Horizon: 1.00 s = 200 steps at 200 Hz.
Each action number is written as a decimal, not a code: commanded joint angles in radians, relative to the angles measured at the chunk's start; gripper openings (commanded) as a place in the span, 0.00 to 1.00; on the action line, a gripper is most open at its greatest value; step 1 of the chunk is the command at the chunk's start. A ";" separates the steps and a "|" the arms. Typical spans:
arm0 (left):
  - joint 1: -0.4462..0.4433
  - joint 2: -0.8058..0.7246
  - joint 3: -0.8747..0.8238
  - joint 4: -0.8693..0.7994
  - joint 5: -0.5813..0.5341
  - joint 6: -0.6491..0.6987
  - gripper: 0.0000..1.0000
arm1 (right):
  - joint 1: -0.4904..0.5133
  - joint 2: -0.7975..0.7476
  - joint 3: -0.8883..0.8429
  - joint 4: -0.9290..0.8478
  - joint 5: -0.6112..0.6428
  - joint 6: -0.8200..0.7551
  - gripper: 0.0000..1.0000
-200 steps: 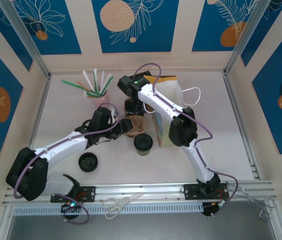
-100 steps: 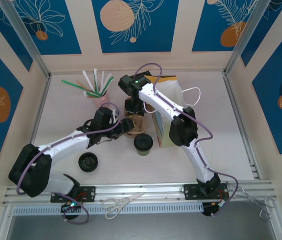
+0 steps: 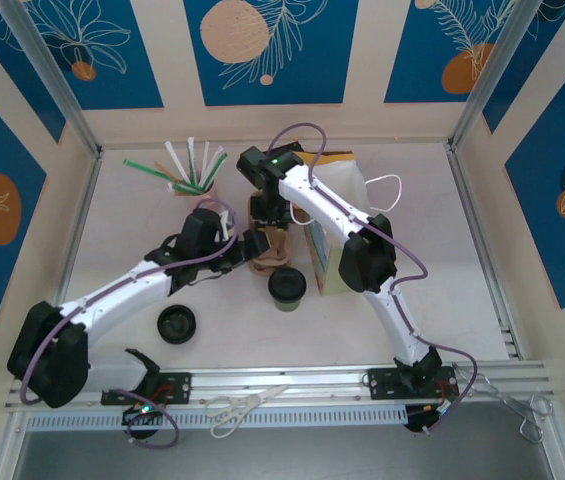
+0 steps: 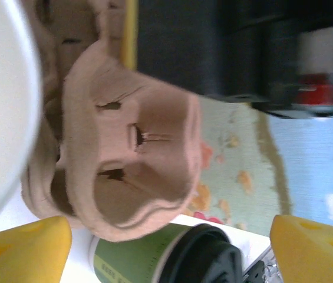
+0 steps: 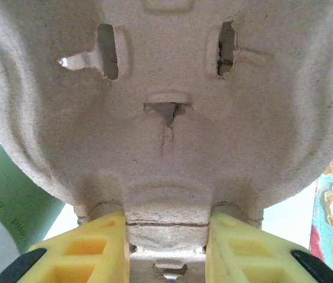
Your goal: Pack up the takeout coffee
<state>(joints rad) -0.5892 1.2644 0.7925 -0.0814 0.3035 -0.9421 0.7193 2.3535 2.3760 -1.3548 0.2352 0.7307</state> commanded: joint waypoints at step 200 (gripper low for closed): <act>-0.001 -0.482 0.129 -0.450 -0.297 0.131 0.98 | 0.067 -0.127 0.249 -0.057 0.124 -0.045 0.31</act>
<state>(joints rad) -0.5911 0.8089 0.8989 -0.4870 0.0517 -0.8280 0.7715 2.2997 2.5858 -1.3983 0.3180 0.7002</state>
